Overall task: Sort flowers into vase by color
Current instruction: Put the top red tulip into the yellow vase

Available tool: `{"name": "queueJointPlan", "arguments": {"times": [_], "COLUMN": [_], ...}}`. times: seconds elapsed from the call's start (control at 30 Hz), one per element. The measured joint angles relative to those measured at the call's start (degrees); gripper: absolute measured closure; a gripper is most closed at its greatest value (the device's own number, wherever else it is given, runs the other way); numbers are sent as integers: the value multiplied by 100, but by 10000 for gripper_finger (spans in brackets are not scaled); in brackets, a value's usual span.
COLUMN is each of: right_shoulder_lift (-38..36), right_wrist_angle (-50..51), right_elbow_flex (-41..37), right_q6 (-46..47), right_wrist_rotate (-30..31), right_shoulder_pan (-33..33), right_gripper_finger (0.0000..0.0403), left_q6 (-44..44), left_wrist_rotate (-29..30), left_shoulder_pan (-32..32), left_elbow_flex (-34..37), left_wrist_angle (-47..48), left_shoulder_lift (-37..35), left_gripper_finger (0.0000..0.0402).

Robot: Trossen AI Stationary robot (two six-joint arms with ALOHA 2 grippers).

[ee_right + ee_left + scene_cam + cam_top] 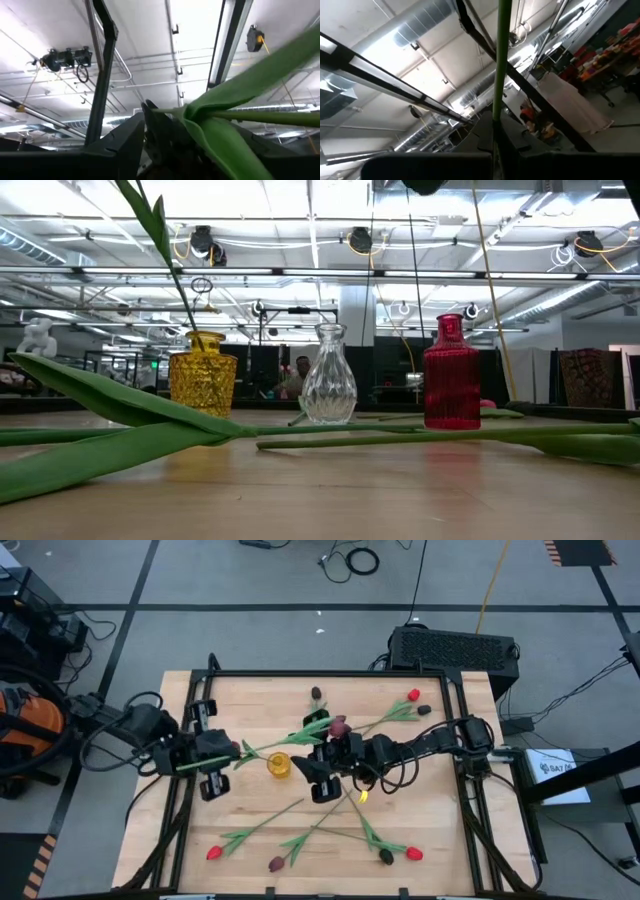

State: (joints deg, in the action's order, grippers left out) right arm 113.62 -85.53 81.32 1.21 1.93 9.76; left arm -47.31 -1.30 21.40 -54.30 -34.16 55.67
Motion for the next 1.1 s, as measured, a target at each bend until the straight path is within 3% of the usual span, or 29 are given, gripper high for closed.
{"name": "queueJointPlan", "arguments": {"times": [0.23,0.47,0.6,0.73,0.9,1.1], "right_shoulder_lift": [0,0,0,0,0,-2], "right_wrist_angle": [373,320,258,223,181,299], "right_elbow_flex": [367,444,446,446,446,446], "right_q6": [54,92,92,168,370,428], "right_wrist_rotate": [-76,-232,-232,-231,-229,-205], "right_shoulder_pan": [-4,-2,-4,-4,-4,-26], "right_gripper_finger": [200,205,235,293,387,399], "left_q6": [-411,-553,-583,-601,-571,-355], "left_wrist_rotate": [-97,-317,-317,-296,336,1751], "left_shoulder_pan": [-5,-5,-5,-5,-1,109], "left_elbow_flex": [-2,-4,-4,-4,-4,-11], "left_wrist_angle": [-601,-389,-334,-281,-281,645], "left_shoulder_lift": [312,508,545,542,448,268], "left_gripper_finger": [397,397,397,395,370,328]}}
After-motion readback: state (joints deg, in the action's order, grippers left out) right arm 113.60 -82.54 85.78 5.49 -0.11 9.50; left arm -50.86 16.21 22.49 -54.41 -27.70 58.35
